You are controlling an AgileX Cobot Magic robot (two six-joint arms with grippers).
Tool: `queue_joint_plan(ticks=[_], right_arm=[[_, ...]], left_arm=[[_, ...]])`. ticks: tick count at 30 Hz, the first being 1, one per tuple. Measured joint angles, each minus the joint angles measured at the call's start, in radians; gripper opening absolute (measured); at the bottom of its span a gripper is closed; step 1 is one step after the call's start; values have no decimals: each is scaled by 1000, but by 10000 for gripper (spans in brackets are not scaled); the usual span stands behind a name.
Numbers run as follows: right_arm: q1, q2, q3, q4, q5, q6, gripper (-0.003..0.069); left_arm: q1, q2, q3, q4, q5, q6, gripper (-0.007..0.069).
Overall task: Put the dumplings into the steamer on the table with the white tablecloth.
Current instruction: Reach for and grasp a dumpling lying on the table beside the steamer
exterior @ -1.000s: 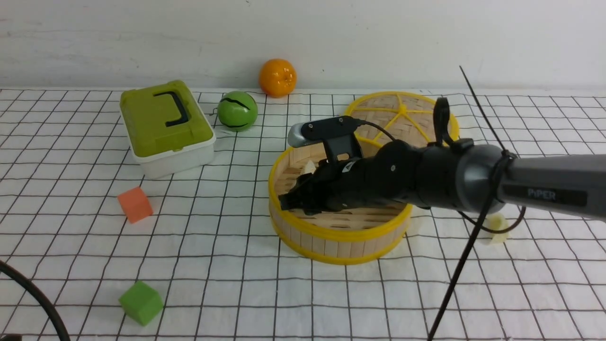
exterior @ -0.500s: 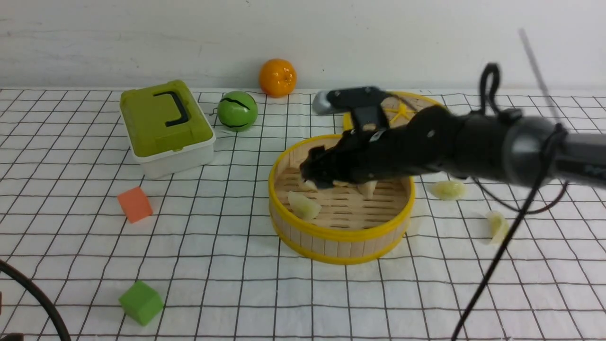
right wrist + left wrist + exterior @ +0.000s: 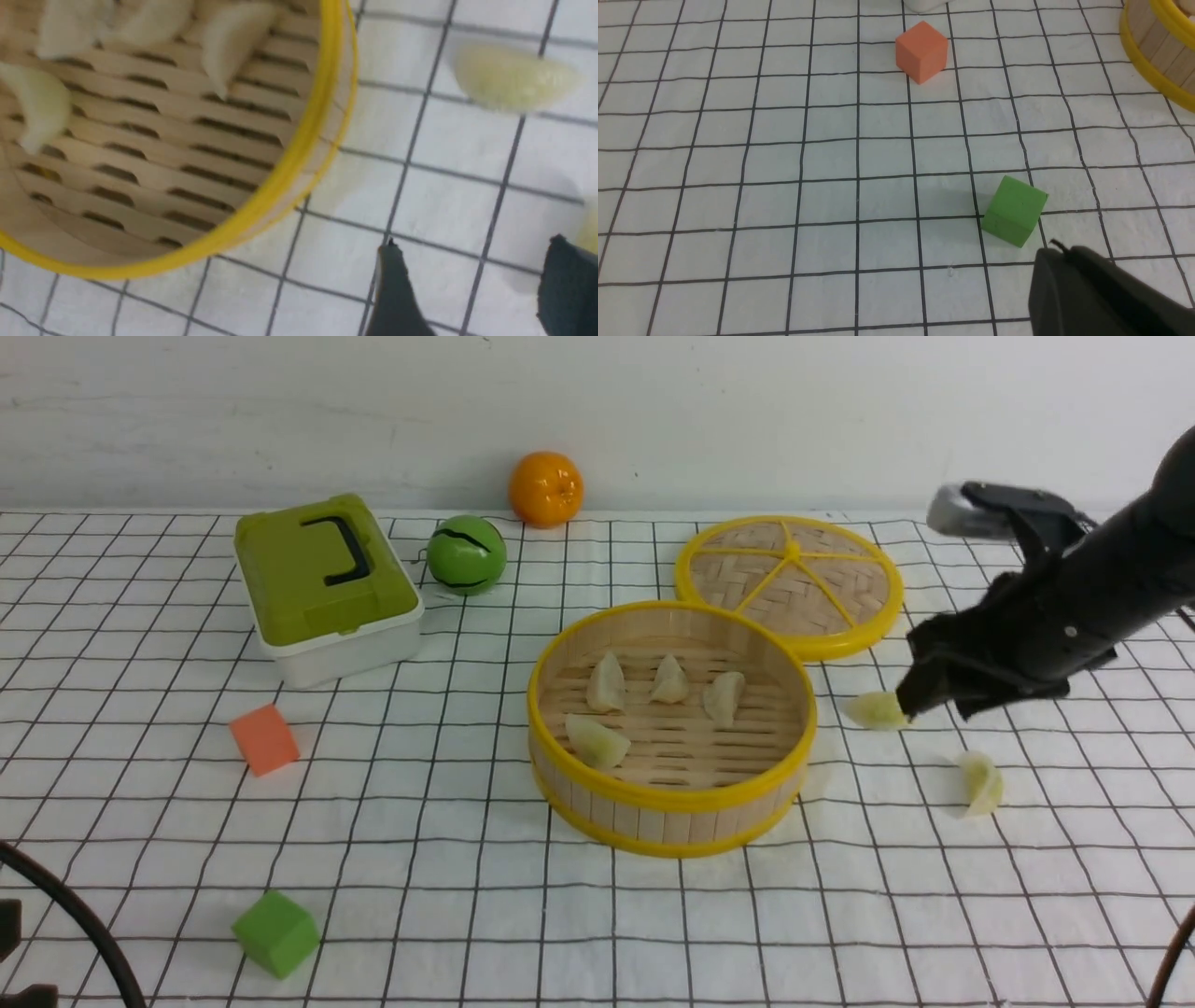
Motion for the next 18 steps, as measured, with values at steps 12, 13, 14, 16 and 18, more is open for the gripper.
queue_joint_plan(ticks=[12,13,14,16,18], right_arm=[[157,9,0,406,-83,-276,-19],[165,9,0,415,-89,-286,-19],[235,21,-2,476,-168,-369,-18],[297,49,-2,508,-278,-436,-15],[343,90,-2,519,-385,-476,-12]], left_arm=[[0,0,0,0,-13,0,1],[0,0,0,0,-15,0,1],[0,0,0,0,-21,0,1],[0,0,0,0,-26,0,1],[0,0,0,0,-28,0,1]])
